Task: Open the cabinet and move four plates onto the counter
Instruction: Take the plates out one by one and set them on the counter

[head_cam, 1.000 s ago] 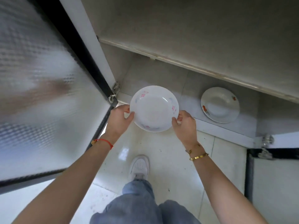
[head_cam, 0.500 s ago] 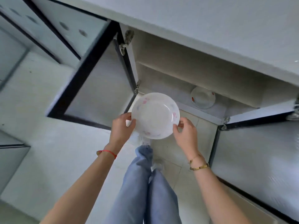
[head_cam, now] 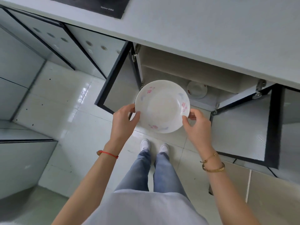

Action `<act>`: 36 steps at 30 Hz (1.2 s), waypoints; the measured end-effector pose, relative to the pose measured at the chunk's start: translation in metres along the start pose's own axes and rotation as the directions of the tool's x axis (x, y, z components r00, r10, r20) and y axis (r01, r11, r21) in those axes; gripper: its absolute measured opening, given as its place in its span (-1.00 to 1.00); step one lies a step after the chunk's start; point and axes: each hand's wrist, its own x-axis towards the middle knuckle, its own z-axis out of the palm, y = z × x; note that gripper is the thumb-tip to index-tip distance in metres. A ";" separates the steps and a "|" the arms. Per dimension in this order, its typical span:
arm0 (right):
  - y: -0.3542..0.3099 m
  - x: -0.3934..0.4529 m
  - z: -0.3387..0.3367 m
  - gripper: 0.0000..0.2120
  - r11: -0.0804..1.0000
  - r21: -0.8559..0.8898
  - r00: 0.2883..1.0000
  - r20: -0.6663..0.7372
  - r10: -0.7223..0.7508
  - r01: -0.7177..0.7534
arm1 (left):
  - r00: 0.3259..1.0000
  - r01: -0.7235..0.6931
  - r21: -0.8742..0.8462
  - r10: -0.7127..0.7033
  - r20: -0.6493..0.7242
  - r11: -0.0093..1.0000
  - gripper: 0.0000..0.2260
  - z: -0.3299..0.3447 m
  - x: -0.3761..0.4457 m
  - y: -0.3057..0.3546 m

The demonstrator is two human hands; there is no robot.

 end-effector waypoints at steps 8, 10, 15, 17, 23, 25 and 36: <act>-0.049 -0.024 -0.011 -0.83 1.000 0.019 0.997 -0.078 -0.022 0.023 | 0.999 -0.050 0.007 0.049 0.016 0.999 -0.85 -0.056 -0.002 0.018; -0.057 -0.025 -0.012 -0.84 0.999 0.021 0.995 -0.095 -0.022 0.024 | 0.998 -0.068 0.010 0.068 0.017 0.998 -0.83 -0.066 0.000 0.021; -0.076 -0.020 -0.016 -0.85 0.998 0.049 0.992 -0.127 -0.023 0.030 | 0.996 -0.093 -0.010 0.093 0.018 0.996 -0.82 -0.083 0.011 0.030; -0.081 -0.016 -0.016 -0.86 0.998 0.053 0.989 -0.147 -0.029 0.037 | 0.993 -0.119 -0.022 0.120 0.024 0.993 -0.82 -0.088 0.018 0.032; -0.091 0.007 -0.019 -0.86 0.996 0.081 0.985 -0.171 -0.020 0.035 | 0.982 -0.188 -0.021 0.188 0.023 0.982 -0.85 -0.095 0.050 0.044; -0.093 0.019 -0.021 -0.87 0.996 0.085 0.982 -0.187 -0.017 0.033 | 0.980 -0.195 -0.037 0.196 0.021 0.980 -0.86 -0.095 0.063 0.049; -0.082 0.146 -0.028 -0.87 0.996 0.091 0.987 -0.158 0.006 0.008 | 0.977 -0.208 -0.064 0.211 0.041 0.976 -0.86 -0.061 0.184 0.082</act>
